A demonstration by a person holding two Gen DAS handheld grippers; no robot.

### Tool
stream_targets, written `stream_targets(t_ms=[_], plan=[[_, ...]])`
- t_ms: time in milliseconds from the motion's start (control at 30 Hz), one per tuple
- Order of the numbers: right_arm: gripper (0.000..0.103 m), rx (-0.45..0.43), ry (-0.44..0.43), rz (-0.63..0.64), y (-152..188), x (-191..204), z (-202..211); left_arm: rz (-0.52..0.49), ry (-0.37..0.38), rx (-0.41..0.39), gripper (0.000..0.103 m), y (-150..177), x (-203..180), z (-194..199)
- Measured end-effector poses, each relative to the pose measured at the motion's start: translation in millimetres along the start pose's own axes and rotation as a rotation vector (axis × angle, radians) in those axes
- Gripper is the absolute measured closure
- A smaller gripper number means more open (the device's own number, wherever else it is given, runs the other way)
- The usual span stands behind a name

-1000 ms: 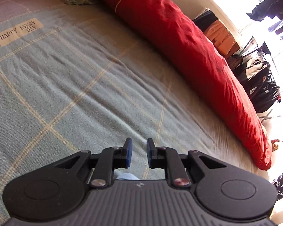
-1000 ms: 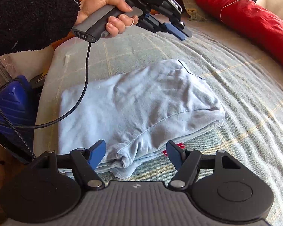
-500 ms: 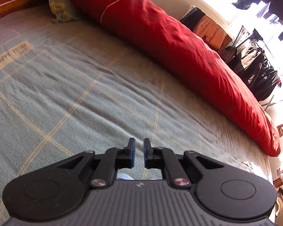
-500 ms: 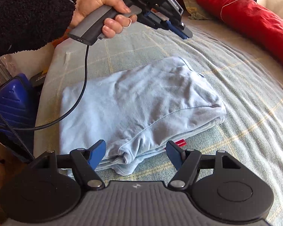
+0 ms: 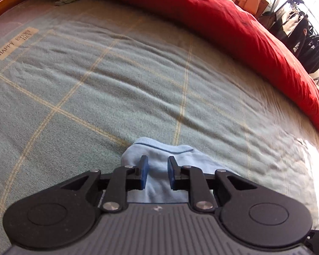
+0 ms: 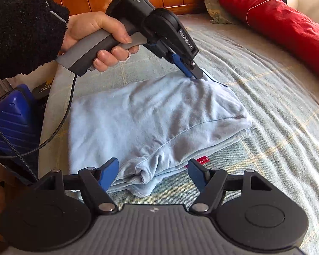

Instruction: Fold clothes

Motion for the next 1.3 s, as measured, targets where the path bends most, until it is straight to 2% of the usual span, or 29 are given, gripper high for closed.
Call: stream_targets(t_ms=[100, 167, 233, 333, 467, 533, 633, 700, 833, 967, 1100, 1167, 1300], plan=[[0.027, 0.005, 0.004, 0.003, 4, 2, 1, -0.082, 0.051, 0.005, 0.072, -3, -23, 7], [0.027, 0.008, 0.005, 0.006, 4, 5, 2, -0.131, 0.039, 0.04, 0.069, 2, -35, -4], [0.027, 0.004, 0.006, 0.008, 4, 8, 3, -0.174, 0.016, 0.079, 0.07, 8, -46, -17], [0.027, -0.001, 0.013, 0.013, 5, 12, 6, -0.147, -0.002, 0.127, 0.07, 18, -46, -37], [0.026, -0.012, 0.025, 0.002, 9, 13, 15, -0.178, 0.024, 0.085, 0.069, 15, -61, -21], [0.024, -0.013, 0.033, -0.008, 11, 13, 17, -0.237, 0.065, 0.084, 0.067, 17, -73, -17], [0.024, -0.007, 0.042, -0.027, 15, 14, 17, -0.306, 0.047, 0.145, 0.067, 26, -86, -35], [0.024, -0.01, 0.046, -0.031, 16, 16, 20, -0.267, 0.053, 0.165, 0.067, 29, -85, -42], [0.024, -0.019, 0.058, -0.041, 19, 17, 28, -0.241, 0.06, 0.091, 0.066, 23, -78, -14], [0.024, -0.021, 0.066, -0.067, 23, 14, 31, -0.198, -0.054, 0.048, 0.065, 20, -54, 0], [0.024, -0.015, 0.061, -0.071, 28, 13, 31, -0.11, -0.136, 0.098, 0.065, 23, -25, -23], [0.024, -0.014, 0.063, -0.052, 32, 15, 36, -0.097, -0.139, 0.086, 0.065, 23, -26, -19], [0.02, -0.009, 0.055, -0.041, 36, 12, 47, -0.112, -0.119, 0.056, 0.062, 28, -43, 13]])
Point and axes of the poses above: each gripper's, at about its wrist camera, not at the fingertips, and z roughly against the way its jaws point, x to its left, y to its underside, the point moved 1 cm from there along -z, roughly the way its jaws point, and after that the axes turned 8 degrees about -z, right-handed, at the moved point
